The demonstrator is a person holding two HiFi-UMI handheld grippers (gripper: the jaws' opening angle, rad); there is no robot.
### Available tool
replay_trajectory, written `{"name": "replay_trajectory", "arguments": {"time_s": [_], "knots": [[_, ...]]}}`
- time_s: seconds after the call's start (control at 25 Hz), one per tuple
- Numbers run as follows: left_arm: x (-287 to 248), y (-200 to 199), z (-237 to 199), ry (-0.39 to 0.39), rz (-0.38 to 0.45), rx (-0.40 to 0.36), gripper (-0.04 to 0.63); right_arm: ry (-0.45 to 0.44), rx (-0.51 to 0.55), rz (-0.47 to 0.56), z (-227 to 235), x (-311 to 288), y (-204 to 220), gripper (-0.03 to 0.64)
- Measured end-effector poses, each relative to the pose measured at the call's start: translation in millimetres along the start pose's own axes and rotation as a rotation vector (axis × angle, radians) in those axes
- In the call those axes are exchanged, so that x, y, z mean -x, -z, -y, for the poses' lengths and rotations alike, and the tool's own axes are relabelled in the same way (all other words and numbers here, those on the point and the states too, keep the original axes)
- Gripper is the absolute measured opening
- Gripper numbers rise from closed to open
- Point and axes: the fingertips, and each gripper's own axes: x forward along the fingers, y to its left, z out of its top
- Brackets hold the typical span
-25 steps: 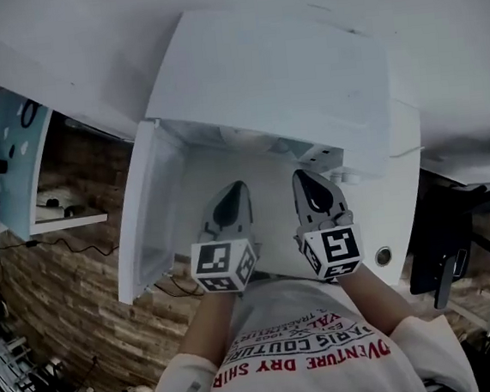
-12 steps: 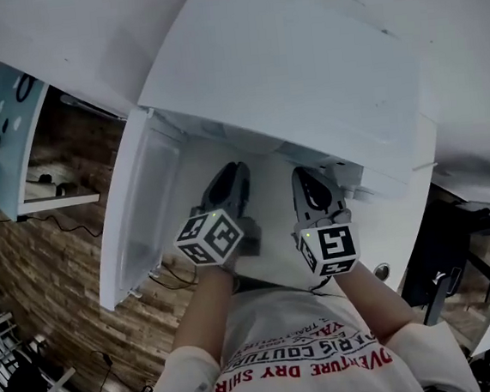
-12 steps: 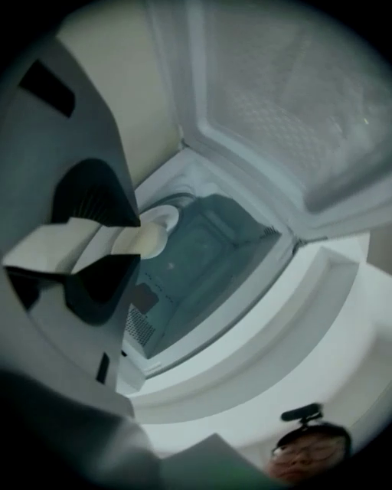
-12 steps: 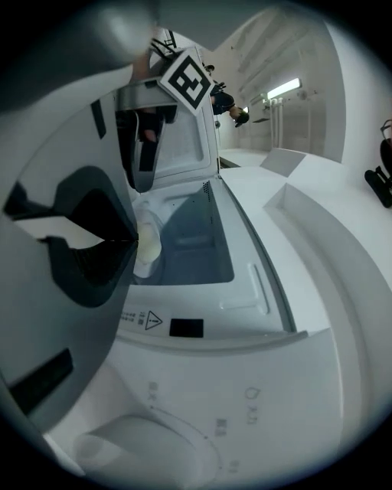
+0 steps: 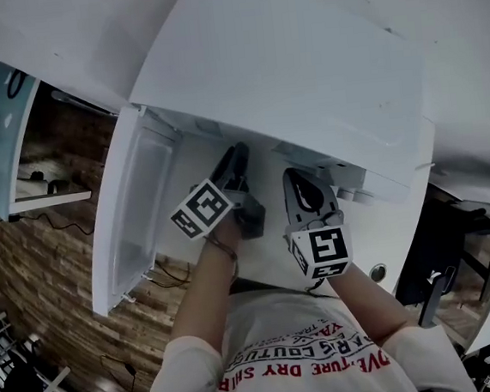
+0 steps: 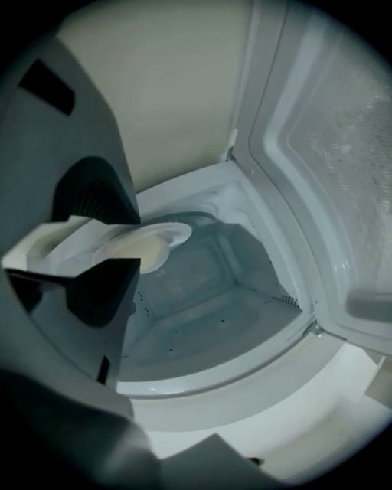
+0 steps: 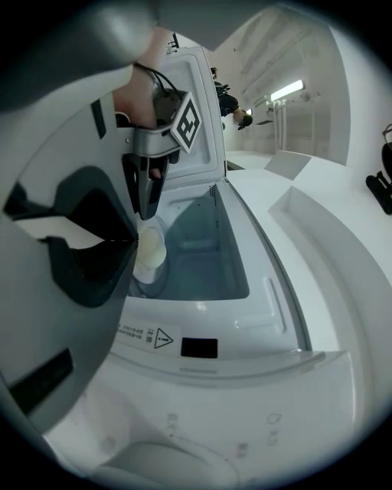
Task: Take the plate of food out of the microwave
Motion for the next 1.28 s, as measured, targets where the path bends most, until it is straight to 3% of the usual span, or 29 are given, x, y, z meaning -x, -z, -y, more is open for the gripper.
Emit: {"name": "replay_trajectory", "arguments": {"time_s": [0.2, 0.32, 0.64, 1.28], "knots": [[-12, -2, -7, -0.001, -0.008, 0.111, 0.124, 0.027, -0.001, -0.015, 5, 2, 4, 0.011], [-12, -2, -12, -0.021, -0.012, 0.149, 0.057, 0.040, 0.000, -0.023, 8, 4, 6, 0.011], [-5, -4, -7, 0.033, -0.001, 0.274, 0.014, 0.067, -0.006, -0.040, 9, 7, 10, 0.011], [40, -11, 17, 0.175, -0.002, 0.277, 0.012, 0.130, -0.016, -0.015, 2, 28, 2, 0.011]]}}
